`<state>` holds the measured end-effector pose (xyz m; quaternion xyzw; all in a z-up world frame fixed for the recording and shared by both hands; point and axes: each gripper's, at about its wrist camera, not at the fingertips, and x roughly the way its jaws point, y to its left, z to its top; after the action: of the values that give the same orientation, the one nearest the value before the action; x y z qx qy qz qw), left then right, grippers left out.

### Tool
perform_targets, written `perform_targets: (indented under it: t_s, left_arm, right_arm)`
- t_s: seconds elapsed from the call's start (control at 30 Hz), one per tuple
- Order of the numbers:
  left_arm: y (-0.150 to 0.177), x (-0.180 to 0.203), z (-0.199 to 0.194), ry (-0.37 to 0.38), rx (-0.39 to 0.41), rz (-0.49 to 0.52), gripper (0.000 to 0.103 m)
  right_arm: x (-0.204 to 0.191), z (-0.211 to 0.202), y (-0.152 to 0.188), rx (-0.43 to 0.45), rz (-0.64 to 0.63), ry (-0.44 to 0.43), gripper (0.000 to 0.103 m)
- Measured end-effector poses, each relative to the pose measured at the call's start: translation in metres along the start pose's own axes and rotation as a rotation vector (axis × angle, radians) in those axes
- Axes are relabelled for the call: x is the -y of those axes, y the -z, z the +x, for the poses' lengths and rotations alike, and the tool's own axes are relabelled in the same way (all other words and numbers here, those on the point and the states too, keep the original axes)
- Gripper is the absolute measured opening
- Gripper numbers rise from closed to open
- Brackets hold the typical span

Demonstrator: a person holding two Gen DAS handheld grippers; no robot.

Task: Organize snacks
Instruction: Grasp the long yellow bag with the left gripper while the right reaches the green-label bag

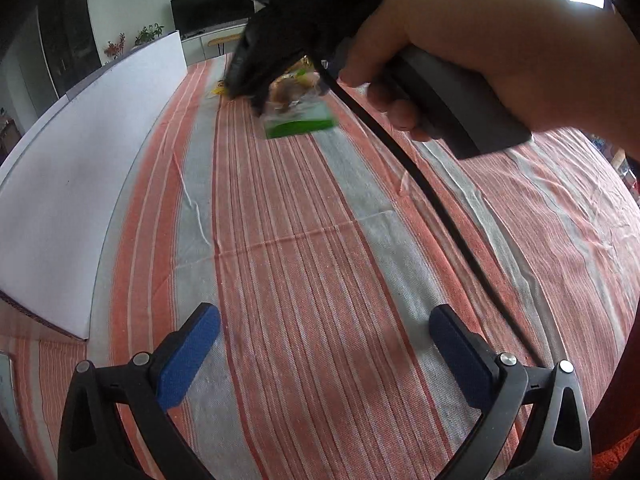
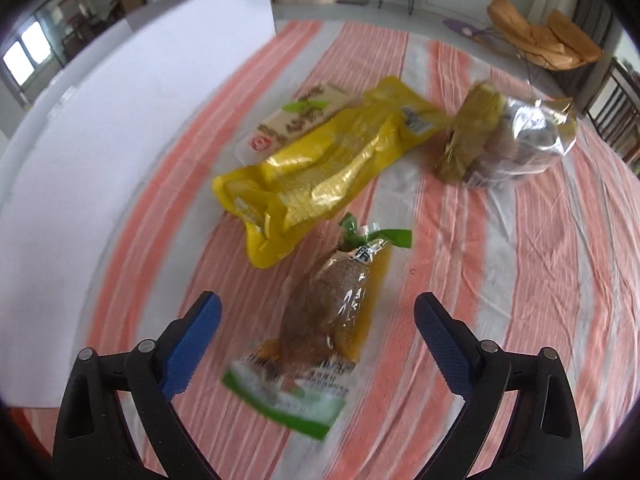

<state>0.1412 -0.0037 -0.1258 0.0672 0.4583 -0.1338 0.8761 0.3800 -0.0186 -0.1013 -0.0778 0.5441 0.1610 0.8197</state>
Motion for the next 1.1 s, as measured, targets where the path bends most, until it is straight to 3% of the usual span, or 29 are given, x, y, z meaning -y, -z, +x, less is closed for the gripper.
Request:
perform_targets:
  t_s: [0.03,0.07,0.1,0.27,0.43,0.5,0.57,0.67,0.8,0.87,0.93,0.97,1.0,1.07,1.1]
  left_arm:
    - [0.0,0.0,-0.001,0.0,0.0,0.0,0.103]
    - [-0.001,0.0,0.002,-0.001,0.0,0.001,0.103]
    - [-0.002,-0.001,0.002,-0.001,0.0,0.0,0.103]
    - [-0.001,0.0,0.003,-0.002,0.001,-0.001,0.103]
    - [-0.008,0.0,0.006,-0.015,-0.005,-0.024,0.103]
    - [-0.022,-0.004,0.012,0.025,-0.014,-0.045,0.103]
    - [-0.045,-0.012,0.018,0.062,-0.033,-0.068,0.103]
    - [-0.104,-0.026,0.027,0.058,-0.001,-0.055,0.103]
    - [-0.187,-0.051,0.074,-0.148,-0.003,-0.012,0.103]
    - [-0.214,-0.06,0.104,-0.171,-0.036,-0.026,0.102]
    - [-0.233,-0.065,0.13,-0.195,-0.063,-0.029,0.096]
    - [-0.24,-0.063,0.144,-0.225,-0.075,-0.008,0.089]
    - [-0.242,-0.06,0.15,-0.248,-0.077,0.014,0.069]
    - [-0.24,-0.056,0.147,-0.222,-0.044,0.013,0.046]
    - [-0.237,-0.054,0.144,-0.227,-0.045,-0.001,0.045]
  right_arm:
    - [-0.001,-0.005,0.003,0.037,-0.026,0.029,0.058]
    - [0.0,-0.011,0.008,0.065,-0.059,0.039,0.059]
    - [0.002,-0.014,0.014,0.07,-0.072,0.033,0.042]
    - [0.069,-0.048,0.092,0.093,-0.088,0.015,0.042]
    - [0.141,-0.084,0.179,0.177,0.03,0.056,0.044]
    - [0.159,-0.091,0.194,0.213,0.092,0.047,0.047]
    - [0.176,-0.095,0.213,0.263,0.172,0.015,0.047]
    - [0.176,-0.097,0.21,0.301,0.174,0.02,0.048]
    - [0.169,-0.097,0.207,0.29,0.145,0.048,0.053]
    - [0.173,-0.101,0.214,0.291,0.145,0.04,0.054]
    - [0.176,-0.102,0.214,0.294,0.153,0.025,0.054]
    - [0.176,-0.1,0.213,0.295,0.156,0.02,0.054]
    - [0.177,-0.101,0.214,0.297,0.158,0.015,0.055]
    - [0.178,-0.101,0.214,0.298,0.16,0.01,0.055]
    - [0.178,-0.101,0.214,0.297,0.159,0.012,0.055]
